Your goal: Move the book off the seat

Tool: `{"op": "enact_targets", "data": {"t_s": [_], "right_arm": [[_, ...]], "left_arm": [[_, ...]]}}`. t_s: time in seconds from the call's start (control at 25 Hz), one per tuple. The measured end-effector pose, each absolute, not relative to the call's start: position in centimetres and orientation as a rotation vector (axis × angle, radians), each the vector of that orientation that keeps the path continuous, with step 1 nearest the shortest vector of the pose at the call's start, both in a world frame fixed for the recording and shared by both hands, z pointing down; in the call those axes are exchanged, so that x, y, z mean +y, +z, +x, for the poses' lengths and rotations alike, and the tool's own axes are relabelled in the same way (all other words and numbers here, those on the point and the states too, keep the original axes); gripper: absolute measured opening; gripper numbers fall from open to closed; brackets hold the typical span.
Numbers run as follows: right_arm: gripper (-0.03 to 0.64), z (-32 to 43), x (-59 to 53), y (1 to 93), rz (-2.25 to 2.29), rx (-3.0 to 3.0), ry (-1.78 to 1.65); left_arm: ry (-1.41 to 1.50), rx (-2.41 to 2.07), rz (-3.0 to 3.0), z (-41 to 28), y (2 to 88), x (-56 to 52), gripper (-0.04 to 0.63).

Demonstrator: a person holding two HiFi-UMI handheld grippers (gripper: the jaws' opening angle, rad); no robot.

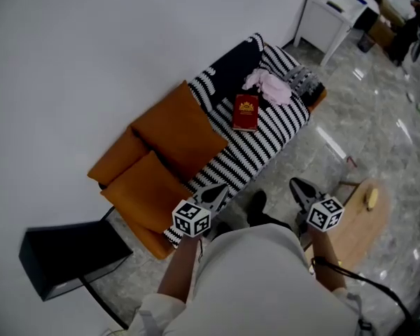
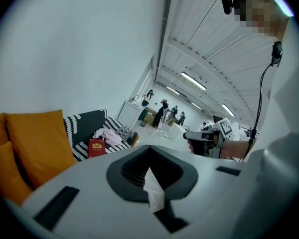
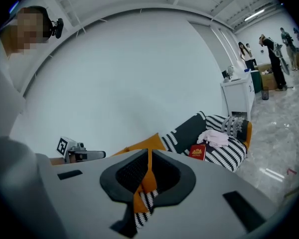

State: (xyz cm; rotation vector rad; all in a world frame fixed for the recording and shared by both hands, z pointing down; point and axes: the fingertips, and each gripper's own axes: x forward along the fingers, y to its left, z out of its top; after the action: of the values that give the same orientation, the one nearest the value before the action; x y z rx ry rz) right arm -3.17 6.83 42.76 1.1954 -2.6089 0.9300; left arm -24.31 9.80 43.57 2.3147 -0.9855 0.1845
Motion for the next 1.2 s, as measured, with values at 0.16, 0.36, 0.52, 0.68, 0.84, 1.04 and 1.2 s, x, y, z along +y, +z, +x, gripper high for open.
{"op": "enact_targets", "data": {"t_s": [0.16, 0.36, 0.52, 0.68, 0.84, 1.04, 1.2], "right_arm": [[0.048, -1.9, 3.7, 43.0, 1.159, -2.617, 0.943], [0.048, 0.0, 0.6, 43.9, 1.096, -2.614, 0.957], [0.048, 1.3, -1.9, 44.8, 1.018, -2.604, 0.912], [0.048, 2.9, -3.5, 45.9, 0.939, -2.586, 0.896], [0.048, 4.7, -4.3, 47.1, 0.889, -2.576, 0.906], [0.048, 5.2, -5.6, 47.8, 0.880, -2.581, 0.923], [0.048, 5.2, -6.5, 48.0, 0.903, -2.592, 0.932]], "left_arm": [[0.200, -1.008, 2.290, -23.0, 43.9, 7.2, 0.002], [0.215, -1.058, 2.244, -21.2, 44.7, 4.4, 0.002], [0.239, -1.091, 2.210, -19.7, 45.6, 2.2, 0.002], [0.295, -1.118, 2.179, -18.1, 46.7, 0.9, 0.002], [0.317, -1.142, 2.151, -16.5, 47.4, 0.2, 0.002], [0.331, -1.156, 2.131, -15.6, 47.8, -0.5, 0.002], [0.350, -1.145, 2.130, -15.5, 48.1, -1.1, 0.002]]}}
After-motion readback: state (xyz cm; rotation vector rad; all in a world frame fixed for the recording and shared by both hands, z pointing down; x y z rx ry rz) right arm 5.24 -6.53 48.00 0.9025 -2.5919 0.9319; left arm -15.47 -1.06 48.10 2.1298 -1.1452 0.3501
